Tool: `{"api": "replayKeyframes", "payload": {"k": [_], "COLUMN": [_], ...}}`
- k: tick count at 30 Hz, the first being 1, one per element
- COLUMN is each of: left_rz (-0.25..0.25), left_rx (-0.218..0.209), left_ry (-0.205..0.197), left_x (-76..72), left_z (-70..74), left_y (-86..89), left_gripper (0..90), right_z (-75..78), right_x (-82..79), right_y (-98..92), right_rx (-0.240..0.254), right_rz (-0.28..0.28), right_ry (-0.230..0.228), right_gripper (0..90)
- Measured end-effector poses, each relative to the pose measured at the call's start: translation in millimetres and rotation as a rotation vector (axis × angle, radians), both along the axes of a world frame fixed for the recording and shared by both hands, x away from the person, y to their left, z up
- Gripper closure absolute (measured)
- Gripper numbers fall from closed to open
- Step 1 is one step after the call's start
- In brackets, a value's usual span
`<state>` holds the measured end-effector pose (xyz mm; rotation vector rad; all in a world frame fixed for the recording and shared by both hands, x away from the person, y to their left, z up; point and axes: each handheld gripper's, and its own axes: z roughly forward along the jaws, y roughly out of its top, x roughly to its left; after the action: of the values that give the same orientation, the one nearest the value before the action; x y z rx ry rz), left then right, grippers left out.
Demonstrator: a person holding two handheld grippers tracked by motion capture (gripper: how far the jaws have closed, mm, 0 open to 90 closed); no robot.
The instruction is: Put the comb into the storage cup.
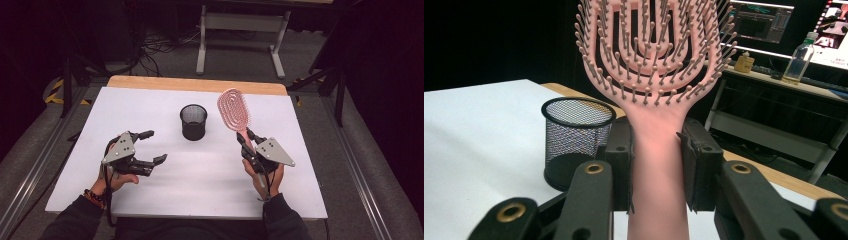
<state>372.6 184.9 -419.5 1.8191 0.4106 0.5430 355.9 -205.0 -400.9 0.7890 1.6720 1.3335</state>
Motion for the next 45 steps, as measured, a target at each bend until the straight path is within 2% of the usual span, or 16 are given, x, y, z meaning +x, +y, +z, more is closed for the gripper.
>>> {"api": "replayKeyframes", "payload": {"k": [4,10,15,23,32,35,40,42,45], "left_rz": [0.005,0.002,0.004,-0.006,-0.030,-0.045,-0.056,-0.064,-0.063], "left_rx": [-0.006,0.007,0.020,0.017,-0.013,-0.039,-0.055,-0.079,-0.083], "left_ry": [0.002,-0.005,-0.013,-0.017,-0.016,-0.006,0.001,0.008,0.008], "left_x": [-0.7,-0.3,-1.4,-2.6,-1.1,1.1,3.6,4.5,5.7], "left_z": [0.4,0.4,1.1,4.3,9.1,11.3,13.5,14.1,14.4], "left_y": [0.3,-1.8,-4.8,-10.0,-20.0,-25.2,-32.3,-36.4,-40.4], "left_gripper": [15.3,15.0,15.1,15.1,15.1,15.1,15.3,15.4,16.0], "right_z": [0.7,-0.4,-1.3,-6.6,-10.8,-12.3,-14.4,-15.3,-17.1], "right_x": [-1.1,-2.2,-2.9,-4.1,-7.8,-8.5,-9.8,-10.7,-11.2], "right_y": [2.1,7.0,15.2,32.1,46.1,49.3,54.6,57.4,60.4], "right_rx": [0.002,-0.006,-0.011,-0.038,-0.066,-0.076,-0.085,-0.091,-0.093], "right_rz": [0.008,0.019,0.033,0.074,0.102,0.110,0.123,0.132,0.141], "right_ry": [-0.007,-0.011,-0.016,-0.012,-0.017,-0.016,-0.016,-0.016,-0.012], "right_gripper": [69.0,69.0,69.0,69.0,69.1,69.0,69.0,69.0,69.0]}}
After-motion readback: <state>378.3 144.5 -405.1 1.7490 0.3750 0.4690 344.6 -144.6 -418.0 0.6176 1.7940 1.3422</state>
